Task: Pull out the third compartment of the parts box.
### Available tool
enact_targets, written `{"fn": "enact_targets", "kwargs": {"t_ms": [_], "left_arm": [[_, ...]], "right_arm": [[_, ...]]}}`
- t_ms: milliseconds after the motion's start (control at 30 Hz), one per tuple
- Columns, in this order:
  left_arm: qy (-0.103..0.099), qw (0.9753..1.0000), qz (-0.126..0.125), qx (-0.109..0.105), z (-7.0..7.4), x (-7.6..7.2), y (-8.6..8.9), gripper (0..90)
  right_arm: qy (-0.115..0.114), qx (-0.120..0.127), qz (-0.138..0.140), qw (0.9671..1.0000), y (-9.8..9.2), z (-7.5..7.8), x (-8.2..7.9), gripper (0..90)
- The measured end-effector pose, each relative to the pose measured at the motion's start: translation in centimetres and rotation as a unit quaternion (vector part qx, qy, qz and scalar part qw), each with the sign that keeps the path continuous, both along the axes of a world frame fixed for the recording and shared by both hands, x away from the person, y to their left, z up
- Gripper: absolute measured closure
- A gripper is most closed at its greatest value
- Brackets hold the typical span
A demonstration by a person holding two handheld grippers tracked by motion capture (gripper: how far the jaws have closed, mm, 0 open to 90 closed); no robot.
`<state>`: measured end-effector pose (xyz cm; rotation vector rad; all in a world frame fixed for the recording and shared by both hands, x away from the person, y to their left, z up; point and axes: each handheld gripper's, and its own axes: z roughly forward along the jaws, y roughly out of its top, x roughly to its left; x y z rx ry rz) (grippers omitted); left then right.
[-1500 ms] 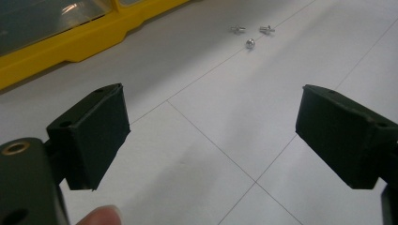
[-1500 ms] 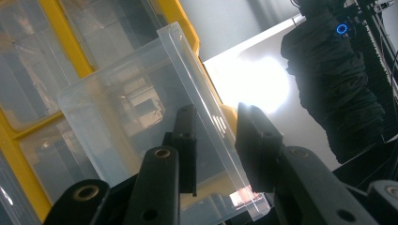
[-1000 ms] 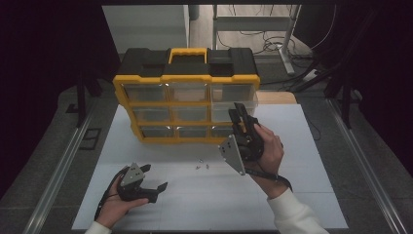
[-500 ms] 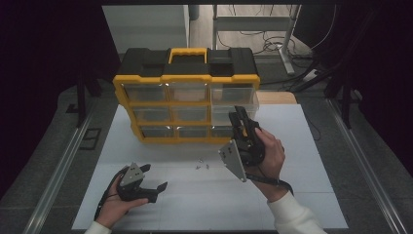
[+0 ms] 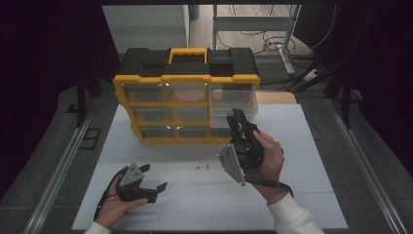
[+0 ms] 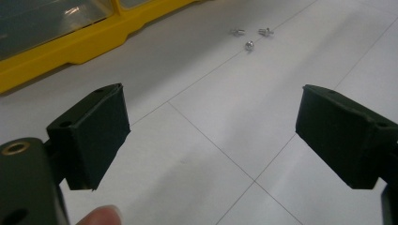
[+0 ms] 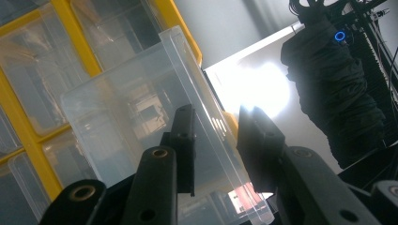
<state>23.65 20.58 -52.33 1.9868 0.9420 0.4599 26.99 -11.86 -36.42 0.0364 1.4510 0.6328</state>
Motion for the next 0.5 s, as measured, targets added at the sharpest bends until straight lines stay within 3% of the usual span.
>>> {"fn": "enact_targets", "kwargs": {"t_ms": [500], "left_arm": [[0.000, 1.0000, -0.001, 0.001, -0.05, 0.01, -0.06, 10.6]], "right_arm": [[0.004, 0.002, 0.002, 1.0000, -0.07, -0.35, -0.15, 67.4]]}}
